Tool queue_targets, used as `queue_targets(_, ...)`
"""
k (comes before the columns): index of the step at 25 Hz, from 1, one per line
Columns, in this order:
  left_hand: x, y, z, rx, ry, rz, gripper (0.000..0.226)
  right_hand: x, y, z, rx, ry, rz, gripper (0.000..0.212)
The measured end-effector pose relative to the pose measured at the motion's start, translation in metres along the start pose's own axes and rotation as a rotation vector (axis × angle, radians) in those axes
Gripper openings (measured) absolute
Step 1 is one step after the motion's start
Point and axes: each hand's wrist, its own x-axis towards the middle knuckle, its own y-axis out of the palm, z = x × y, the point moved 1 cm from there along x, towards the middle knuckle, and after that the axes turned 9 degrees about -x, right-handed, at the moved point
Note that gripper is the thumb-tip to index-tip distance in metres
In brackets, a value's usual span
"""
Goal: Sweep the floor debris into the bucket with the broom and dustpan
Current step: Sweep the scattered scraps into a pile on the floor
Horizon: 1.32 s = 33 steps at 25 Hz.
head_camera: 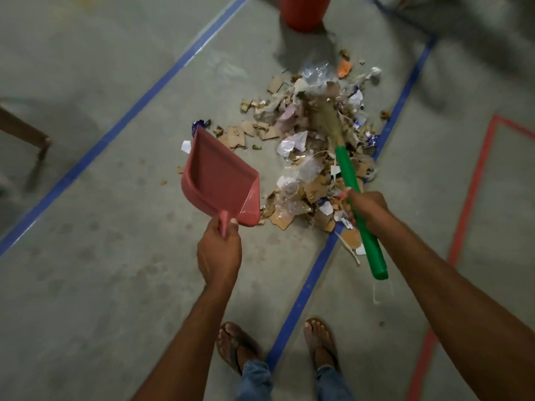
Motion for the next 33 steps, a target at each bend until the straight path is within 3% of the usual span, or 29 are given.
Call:
queue_targets(4, -0.008, -0.001, -0.010, 0.029, 0.013, 0.030, 0.029, -0.070, -0.031, -0.025, -0.101, -0.107, 0.051, 0.039)
queue_targets(8, -0.014, -0.020, -0.003, 0.026, -0.032, 0.022, 0.023, -0.131, -0.005, -0.072, -0.159, -0.156, 0.149, 0.037)
queue_targets(10, -0.011, -0.037, 0.012, 0.048, -0.074, -0.019, 0.022, -0.160, 0.023, -0.089, -0.179, -0.169, 0.243, 0.041)
queue_targets(14, 0.004, -0.079, 0.056, 0.115, -0.156, -0.140, 0.031, -0.189, 0.102, -0.099, -0.416, -0.370, 0.376, 0.046)
queue_targets(21, 0.031, -0.138, 0.119, 0.169, -0.237, -0.286, 0.037, -0.188, 0.255, -0.036, -0.687, -0.477, 0.573, 0.049)
queue_targets(27, 0.060, -0.142, 0.131, 0.179, -0.214, -0.244, 0.034, -0.162, 0.288, 0.003, -0.430, -0.055, 0.363, 0.050)
queue_targets(30, 0.067, -0.136, 0.115, 0.150, -0.201, -0.212, 0.033, -0.176, 0.247, 0.004, -0.272, -0.066, 0.255, 0.048)
queue_targets(33, 0.072, -0.133, 0.100, 0.137, -0.192, -0.223, 0.032, -0.214, 0.217, -0.022, -0.204, -0.154, 0.316, 0.043)
